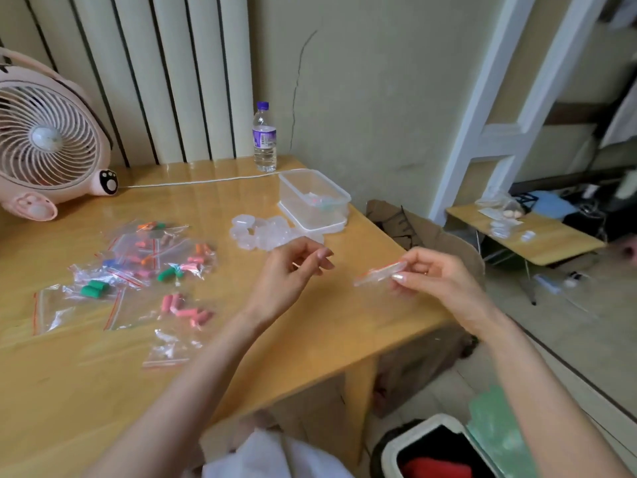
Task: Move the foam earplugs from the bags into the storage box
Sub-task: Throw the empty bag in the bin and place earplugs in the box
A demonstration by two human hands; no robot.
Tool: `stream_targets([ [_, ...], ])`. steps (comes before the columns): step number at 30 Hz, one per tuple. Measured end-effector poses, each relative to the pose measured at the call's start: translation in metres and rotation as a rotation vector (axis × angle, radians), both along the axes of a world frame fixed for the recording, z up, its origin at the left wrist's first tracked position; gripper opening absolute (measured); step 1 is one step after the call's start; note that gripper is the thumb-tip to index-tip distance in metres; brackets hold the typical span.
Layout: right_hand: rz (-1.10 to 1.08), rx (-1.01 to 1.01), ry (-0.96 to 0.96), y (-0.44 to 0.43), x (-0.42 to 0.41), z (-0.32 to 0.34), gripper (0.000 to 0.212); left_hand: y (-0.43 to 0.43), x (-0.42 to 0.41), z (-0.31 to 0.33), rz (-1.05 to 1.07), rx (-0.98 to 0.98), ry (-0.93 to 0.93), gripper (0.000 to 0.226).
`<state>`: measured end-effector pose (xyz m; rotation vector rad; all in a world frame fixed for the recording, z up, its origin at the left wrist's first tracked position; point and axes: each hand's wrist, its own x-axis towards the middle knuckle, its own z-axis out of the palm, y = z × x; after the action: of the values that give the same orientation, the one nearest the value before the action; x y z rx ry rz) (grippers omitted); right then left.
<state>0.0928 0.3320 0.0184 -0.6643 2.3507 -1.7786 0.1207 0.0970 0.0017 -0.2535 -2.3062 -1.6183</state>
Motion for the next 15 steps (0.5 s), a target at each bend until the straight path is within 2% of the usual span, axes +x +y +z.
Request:
stream_targets([
  [3, -0.023, 0.157, -0.093, 0.051, 0.020, -0.017, 0.010, 0.028, -0.001, -0.007, -0.054, -0.034, 0.010, 0.017],
  [8, -0.171, 0.373, -0.320, 0.114, 0.036, -0.084, 0.003, 0.075, 0.001, -0.013, -0.158, -0.063, 0.013, 0.017],
  [15, -0.635, 0.527, -0.599, 0.165, 0.033, -0.248, 0.025, 0.109, 0.007, -0.018, -0.233, -0.111, 0.005, 0.014],
])
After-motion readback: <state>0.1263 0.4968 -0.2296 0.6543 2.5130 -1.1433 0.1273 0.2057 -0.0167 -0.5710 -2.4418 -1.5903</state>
